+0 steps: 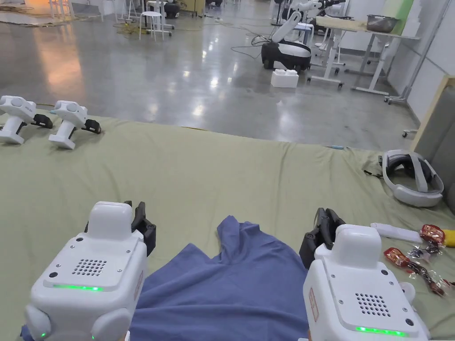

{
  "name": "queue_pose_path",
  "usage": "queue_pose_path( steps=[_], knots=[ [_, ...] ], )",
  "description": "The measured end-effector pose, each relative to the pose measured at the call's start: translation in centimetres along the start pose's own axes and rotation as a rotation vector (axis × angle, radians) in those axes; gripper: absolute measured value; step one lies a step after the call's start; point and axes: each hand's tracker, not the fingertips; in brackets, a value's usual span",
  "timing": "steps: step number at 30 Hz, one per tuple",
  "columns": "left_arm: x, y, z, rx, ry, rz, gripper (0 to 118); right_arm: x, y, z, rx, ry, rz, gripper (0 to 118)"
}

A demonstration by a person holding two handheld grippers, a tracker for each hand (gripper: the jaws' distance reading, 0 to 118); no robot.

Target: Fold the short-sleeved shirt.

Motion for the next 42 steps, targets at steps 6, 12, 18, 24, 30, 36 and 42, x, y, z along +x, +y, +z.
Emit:
queue_pose_path(
  steps=[6,12,18,24,30,36,42],
  knots=[
    [-0.1,0.7,0.6,0.061,-0.005,-0.009,1,-0.1,0.1,-1.0,-0.007,-0.012,-0.016,3],
    [-3.8,0.2,-0.5,-0.033,0.003,-0.012,1,0.1,-0.4,-1.4,-0.031,0.003,0.001,3],
    [-12.1,-2.0,-2.6,-0.323,0.015,0.063,1,-0.2,-1.2,-2.4,-0.079,0.019,0.013,3],
    [-19.5,-7.7,-5.8,-0.727,0.05,0.215,2,-1.3,-2.6,-3.9,-0.16,0.056,0.04,3],
    [-22.6,-13.3,-7.0,-0.908,0.099,0.376,64,-2.3,-4.7,-5.1,-0.249,0.087,0.053,3],
    [-20.5,-15.5,-7.6,-1.036,0.135,0.383,69,-2.4,-6.5,-5.7,-0.318,0.091,0.076,3],
    [-18.4,-17.4,-8.1,-1.047,0.17,0.247,65,-1.7,-7.9,-6.1,-0.37,0.079,0.077,3]
  ],
)
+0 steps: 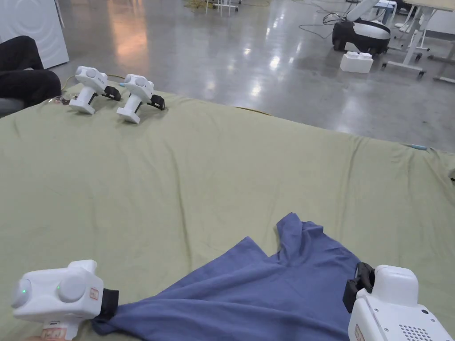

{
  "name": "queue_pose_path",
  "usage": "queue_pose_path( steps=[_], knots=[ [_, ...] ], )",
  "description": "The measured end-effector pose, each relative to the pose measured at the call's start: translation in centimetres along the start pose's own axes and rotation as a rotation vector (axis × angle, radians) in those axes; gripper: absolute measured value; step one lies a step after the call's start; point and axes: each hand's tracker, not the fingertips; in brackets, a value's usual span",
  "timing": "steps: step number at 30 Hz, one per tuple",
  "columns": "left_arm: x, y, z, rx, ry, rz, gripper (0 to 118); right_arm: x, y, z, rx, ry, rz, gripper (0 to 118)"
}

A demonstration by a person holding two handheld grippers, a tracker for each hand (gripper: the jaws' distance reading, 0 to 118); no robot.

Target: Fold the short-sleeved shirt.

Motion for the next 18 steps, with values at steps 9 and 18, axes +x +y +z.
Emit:
queue_pose_path(
  steps=[9,18],
  knots=[
    [2.5,-1.4,0.1,0.047,0.006,-0.051,9,1.9,0.3,-5.9,-0.16,0.014,0.021,5],
    [1.7,-2.0,2.7,0.121,-0.018,-0.035,9,4.2,3.9,-21.2,-0.489,0.061,0.122,53]
  ],
)
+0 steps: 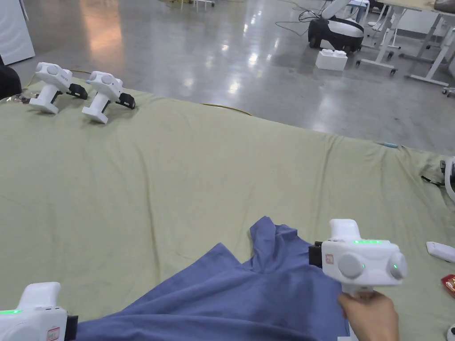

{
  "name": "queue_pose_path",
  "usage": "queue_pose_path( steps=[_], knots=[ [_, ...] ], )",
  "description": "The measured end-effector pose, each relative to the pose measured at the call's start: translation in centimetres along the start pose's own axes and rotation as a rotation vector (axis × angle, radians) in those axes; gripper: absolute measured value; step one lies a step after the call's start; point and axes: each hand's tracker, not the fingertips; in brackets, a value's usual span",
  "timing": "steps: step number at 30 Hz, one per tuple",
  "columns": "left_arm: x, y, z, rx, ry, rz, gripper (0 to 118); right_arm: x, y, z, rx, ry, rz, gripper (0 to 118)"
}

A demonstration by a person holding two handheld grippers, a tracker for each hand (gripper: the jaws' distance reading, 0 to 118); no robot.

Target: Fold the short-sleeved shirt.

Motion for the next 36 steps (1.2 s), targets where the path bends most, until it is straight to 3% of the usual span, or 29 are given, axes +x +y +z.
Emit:
queue_pose_path(
  steps=[12,16,20,26,28,29,30,36],
  knots=[
    [0.3,0.2,-0.3,-0.002,0.011,0.008,9,0.4,2.9,-11.2,-0.261,0.071,0.066,61],
    [0.3,0.0,-0.8,-0.014,0.009,0.006,9,0.8,2.2,-11.4,-0.234,0.083,0.065,63],
    [0.3,-0.3,-1.0,-0.024,0.008,0.006,9,1.4,1.0,-10.8,-0.196,0.098,-0.051,63],
    [0.3,-0.6,-1.2,-0.032,0.007,0.008,9,0.0,1.6,-10.9,-0.208,0.035,-0.001,62],
    [0.4,-0.6,-1.0,-0.029,0.007,0.008,9,-0.6,1.7,-10.8,-0.198,0.017,0.013,50],
    [0.4,-0.6,-1.0,-0.029,0.004,0.01,9,-0.8,1.7,-10.8,-0.177,0.019,0.019,35],
    [0.5,-0.5,-0.9,-0.027,0.004,0.013,9,-1.1,1.9,-10.8,-0.161,0.02,0.024,8],
    [0.7,-0.1,-0.1,0.012,-0.009,0.025,9,-0.7,0.9,-8.6,-0.06,0.029,0.036,5]
  ],
)
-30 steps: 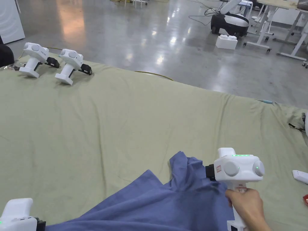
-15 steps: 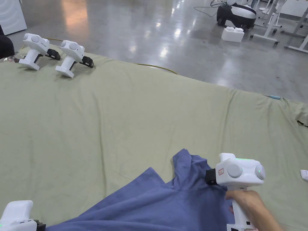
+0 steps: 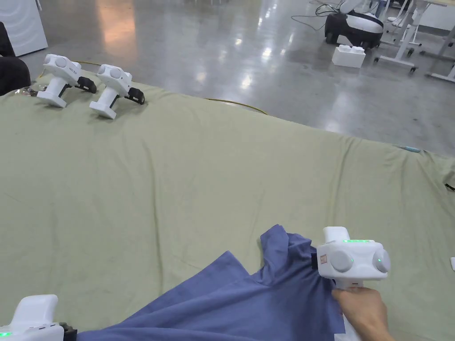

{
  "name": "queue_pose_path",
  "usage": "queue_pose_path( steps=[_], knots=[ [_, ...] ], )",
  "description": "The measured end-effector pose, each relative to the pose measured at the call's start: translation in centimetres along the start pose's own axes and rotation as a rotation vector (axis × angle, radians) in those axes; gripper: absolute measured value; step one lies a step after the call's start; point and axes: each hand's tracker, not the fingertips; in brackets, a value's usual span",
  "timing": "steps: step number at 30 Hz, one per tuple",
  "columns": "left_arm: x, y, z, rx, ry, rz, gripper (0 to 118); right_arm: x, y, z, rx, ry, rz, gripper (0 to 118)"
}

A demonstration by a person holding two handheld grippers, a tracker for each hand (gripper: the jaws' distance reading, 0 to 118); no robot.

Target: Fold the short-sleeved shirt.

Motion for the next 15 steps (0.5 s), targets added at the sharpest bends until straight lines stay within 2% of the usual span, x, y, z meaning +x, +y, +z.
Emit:
queue_pose_path(
  steps=[3,7,15],
  knots=[
    [0.1,0.4,0.7,0.032,-0.009,-0.004,9,0.5,-0.1,2.5,0.093,0.003,-0.002,5],
    [0.2,1.4,2.9,0.128,-0.028,0.001,9,1.6,-0.1,8.0,0.218,0.042,-0.06,5],
    [1.3,5.6,8.4,0.297,-0.121,-0.021,9,4.9,1.5,19.3,0.423,-0.018,-0.083,5]
  ],
)
